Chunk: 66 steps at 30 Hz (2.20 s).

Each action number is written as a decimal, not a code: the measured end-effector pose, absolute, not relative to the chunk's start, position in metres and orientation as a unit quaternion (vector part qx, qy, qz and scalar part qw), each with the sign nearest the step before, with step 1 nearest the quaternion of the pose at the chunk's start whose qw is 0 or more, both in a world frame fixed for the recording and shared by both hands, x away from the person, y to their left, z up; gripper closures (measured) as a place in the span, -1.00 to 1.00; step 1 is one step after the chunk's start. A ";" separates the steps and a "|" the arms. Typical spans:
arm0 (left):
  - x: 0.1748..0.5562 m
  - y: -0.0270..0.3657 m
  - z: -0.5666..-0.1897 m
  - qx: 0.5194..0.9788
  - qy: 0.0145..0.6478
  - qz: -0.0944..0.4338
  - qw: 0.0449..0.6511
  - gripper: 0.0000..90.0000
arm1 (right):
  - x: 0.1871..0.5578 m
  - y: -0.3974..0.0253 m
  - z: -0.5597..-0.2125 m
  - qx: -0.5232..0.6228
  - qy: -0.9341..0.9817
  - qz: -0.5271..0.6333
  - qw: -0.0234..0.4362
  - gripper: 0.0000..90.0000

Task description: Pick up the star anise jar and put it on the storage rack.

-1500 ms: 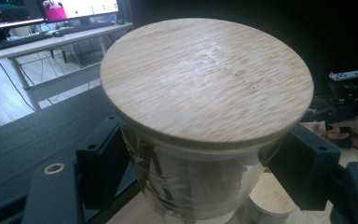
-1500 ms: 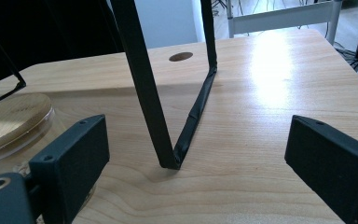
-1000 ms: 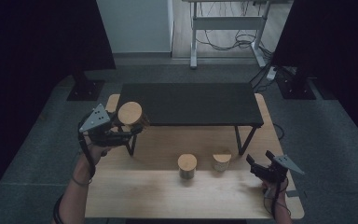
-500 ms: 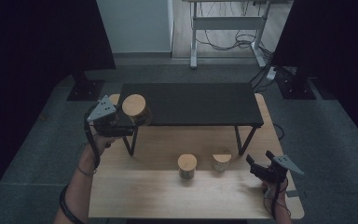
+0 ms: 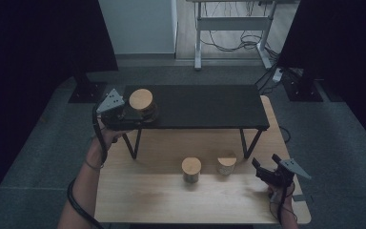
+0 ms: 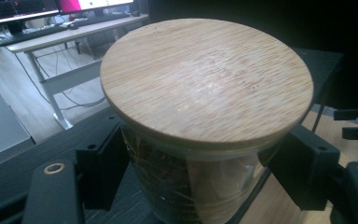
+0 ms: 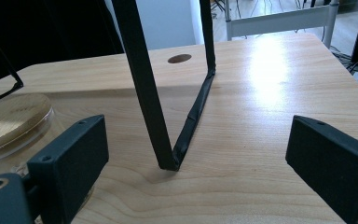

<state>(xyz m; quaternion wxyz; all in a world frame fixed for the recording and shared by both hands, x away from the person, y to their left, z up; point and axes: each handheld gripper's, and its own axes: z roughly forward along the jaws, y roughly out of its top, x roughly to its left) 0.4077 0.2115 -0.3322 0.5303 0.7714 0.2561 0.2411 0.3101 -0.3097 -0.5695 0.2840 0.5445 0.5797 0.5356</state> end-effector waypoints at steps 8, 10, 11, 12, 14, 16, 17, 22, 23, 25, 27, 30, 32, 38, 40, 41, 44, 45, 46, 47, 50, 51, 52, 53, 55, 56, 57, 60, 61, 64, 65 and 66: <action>0.418 0.204 -0.336 0.774 0.265 0.246 0.520 -0.44 | 0.310 -0.310 -0.569 0.544 0.580 0.536 0.283 -0.88; 0.420 0.203 -0.337 0.773 0.270 0.246 0.519 -0.44 | 0.310 -0.310 -0.569 0.544 0.580 0.536 0.283 -0.88; 0.421 0.203 -0.337 0.774 0.272 0.246 0.517 -0.44 | 0.310 -0.310 -0.569 0.543 0.581 0.536 0.283 -0.88; 0.422 0.202 -0.338 0.774 0.273 0.247 0.515 -0.44 | 0.310 -0.310 -0.569 0.543 0.581 0.536 0.283 -0.88; 0.424 0.202 -0.339 0.774 0.278 0.248 0.512 -0.44 | 0.310 -0.310 -0.569 0.543 0.581 0.536 0.283 -0.88; 0.426 0.202 -0.341 0.775 0.284 0.248 0.508 -0.44 | 0.310 -0.310 -0.569 0.543 0.581 0.536 0.283 -0.88; 0.427 0.203 -0.341 0.775 0.288 0.249 0.505 -0.44 | 0.310 -0.310 -0.569 0.543 0.581 0.536 0.283 -0.88; 0.431 0.203 -0.344 0.776 0.299 0.250 0.495 -0.44 | 0.310 -0.310 -0.569 0.543 0.581 0.536 0.284 -0.88; 0.432 0.203 -0.344 0.777 0.300 0.249 0.495 -0.44 | 0.310 -0.310 -0.569 0.543 0.580 0.536 0.284 -0.88; 0.433 0.203 -0.346 0.777 0.302 0.248 0.493 -0.44 | 0.310 -0.310 -0.569 0.543 0.580 0.537 0.284 -0.88; 0.434 0.203 -0.347 0.777 0.305 0.245 0.493 -0.44 | 0.310 -0.310 -0.569 0.543 0.580 0.537 0.284 -0.88; 0.436 0.204 -0.347 0.776 0.312 0.242 0.492 -0.44 | 0.310 -0.310 -0.569 0.543 0.580 0.537 0.284 -0.88; 0.437 0.203 -0.347 0.777 0.316 0.239 0.489 -0.44 | 0.310 -0.310 -0.569 0.542 0.580 0.536 0.285 -0.88; 0.439 0.204 -0.348 0.775 0.325 0.230 0.491 -0.44 | 0.310 -0.310 -0.569 0.542 0.580 0.537 0.285 -0.88; 0.439 0.204 -0.348 0.774 0.326 0.229 0.491 -0.44 | 0.310 -0.310 -0.569 0.542 0.580 0.537 0.285 -0.88; 0.439 0.204 -0.348 0.775 0.326 0.230 0.491 -0.44 | 0.310 -0.310 -0.569 0.542 0.580 0.537 0.285 -0.89; 0.439 0.204 -0.347 0.775 0.325 0.231 0.490 -0.44 | 0.310 -0.310 -0.569 0.542 0.581 0.537 0.285 -0.89; 0.439 0.204 -0.347 0.775 0.325 0.231 0.490 -0.44 | 0.310 -0.310 -0.569 0.542 0.581 0.537 0.286 -0.88; 0.439 0.204 -0.347 0.775 0.325 0.231 0.490 -0.44 | 0.310 -0.310 -0.569 0.542 0.581 0.536 0.286 -0.88; 0.439 0.204 -0.348 0.775 0.325 0.231 0.491 -0.44 | 0.310 -0.310 -0.569 0.542 0.581 0.536 0.286 -0.88; 0.439 0.204 -0.348 0.774 0.326 0.229 0.493 -0.44 | 0.310 -0.310 -0.569 0.542 0.581 0.536 0.286 -0.88; 0.439 0.205 -0.348 0.773 0.326 0.229 0.493 -0.44 | 0.310 -0.309 -0.569 0.542 0.580 0.536 0.286 -0.88; 0.439 0.205 -0.348 0.773 0.326 0.228 0.494 -0.44 | 0.309 -0.309 -0.569 0.542 0.581 0.536 0.286 -0.88; 0.439 0.205 -0.348 0.773 0.327 0.229 0.493 -0.44 | 0.309 -0.309 -0.569 0.541 0.581 0.536 0.287 -0.89; 0.437 0.205 -0.348 0.768 0.327 0.236 0.498 -0.49 | 0.310 -0.309 -0.569 0.541 0.581 0.536 0.286 -0.89; 0.436 0.205 -0.347 0.764 0.328 0.238 0.502 -0.54 | 0.310 -0.309 -0.569 0.542 0.581 0.536 0.286 -0.89; 0.435 0.204 -0.346 0.764 0.328 0.240 0.502 -0.59 | 0.310 -0.309 -0.569 0.542 0.581 0.536 0.285 -0.88; 0.433 0.205 -0.344 0.766 0.327 0.245 0.497 -0.69 | 0.310 -0.310 -0.569 0.542 0.581 0.536 0.284 -0.89; 0.431 0.206 -0.343 0.765 0.327 0.246 0.497 -0.74 | 0.310 -0.310 -0.569 0.542 0.581 0.536 0.284 -0.88; 0.428 0.210 -0.343 0.763 0.327 0.247 0.499 -0.76 | 0.310 -0.310 -0.569 0.542 0.580 0.536 0.286 -0.89; 0.427 0.211 -0.343 0.762 0.328 0.246 0.501 -0.76 | 0.310 -0.309 -0.569 0.542 0.580 0.536 0.286 -0.89; 0.425 0.212 -0.343 0.761 0.329 0.247 0.502 -0.77 | 0.309 -0.309 -0.569 0.542 0.581 0.535 0.287 -0.89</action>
